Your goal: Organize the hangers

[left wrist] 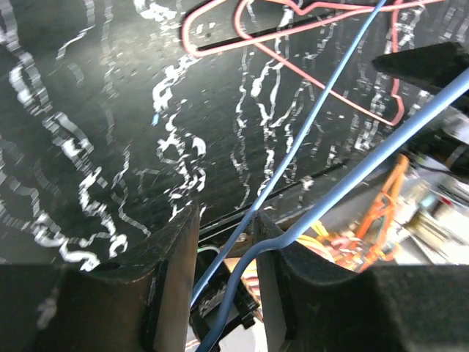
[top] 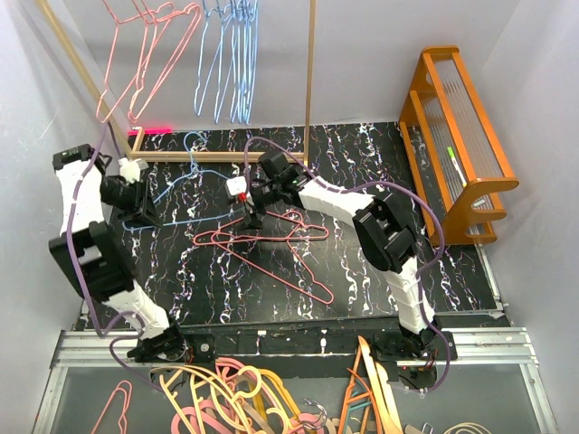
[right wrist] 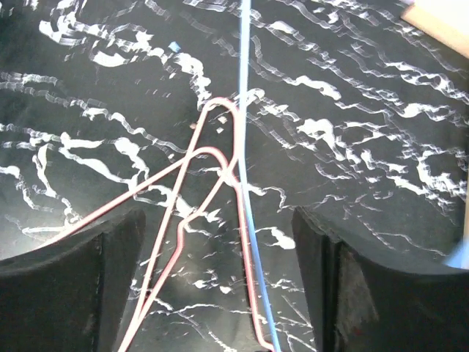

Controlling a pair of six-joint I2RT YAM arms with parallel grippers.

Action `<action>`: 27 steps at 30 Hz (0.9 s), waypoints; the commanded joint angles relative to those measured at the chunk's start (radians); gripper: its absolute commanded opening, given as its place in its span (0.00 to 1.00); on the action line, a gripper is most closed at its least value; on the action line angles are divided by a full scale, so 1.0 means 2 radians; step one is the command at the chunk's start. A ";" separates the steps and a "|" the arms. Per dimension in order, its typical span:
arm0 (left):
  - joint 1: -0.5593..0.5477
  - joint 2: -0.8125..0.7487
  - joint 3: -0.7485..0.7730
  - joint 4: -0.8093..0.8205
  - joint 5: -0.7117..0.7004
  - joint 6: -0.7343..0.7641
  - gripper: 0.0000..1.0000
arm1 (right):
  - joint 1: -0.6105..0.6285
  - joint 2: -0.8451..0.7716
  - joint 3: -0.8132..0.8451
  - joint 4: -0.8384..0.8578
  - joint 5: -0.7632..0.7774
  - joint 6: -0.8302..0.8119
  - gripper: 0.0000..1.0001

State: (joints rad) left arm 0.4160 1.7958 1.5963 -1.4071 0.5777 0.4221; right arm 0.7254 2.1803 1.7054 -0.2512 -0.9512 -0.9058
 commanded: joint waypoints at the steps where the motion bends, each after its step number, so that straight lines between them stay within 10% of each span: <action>1: 0.001 -0.100 0.022 -0.015 -0.103 -0.040 0.00 | -0.015 -0.064 0.012 0.137 -0.002 0.120 0.97; 8: 0.001 -0.205 0.053 -0.015 -0.197 -0.077 0.00 | -0.052 -0.117 0.014 0.261 0.030 0.324 0.98; 22: 0.024 -0.152 0.305 0.017 -0.215 -0.138 0.00 | -0.123 -0.260 -0.122 0.253 0.085 0.357 0.98; 27: 0.024 -0.106 0.372 0.025 -0.176 -0.147 0.00 | -0.139 -0.291 -0.148 0.143 -0.045 0.299 0.98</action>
State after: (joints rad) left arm 0.4610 1.5368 2.2681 -1.3716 0.1478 0.1745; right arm 0.4671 1.6814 1.4284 0.1852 -0.8494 -0.2256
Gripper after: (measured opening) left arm 0.334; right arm 0.984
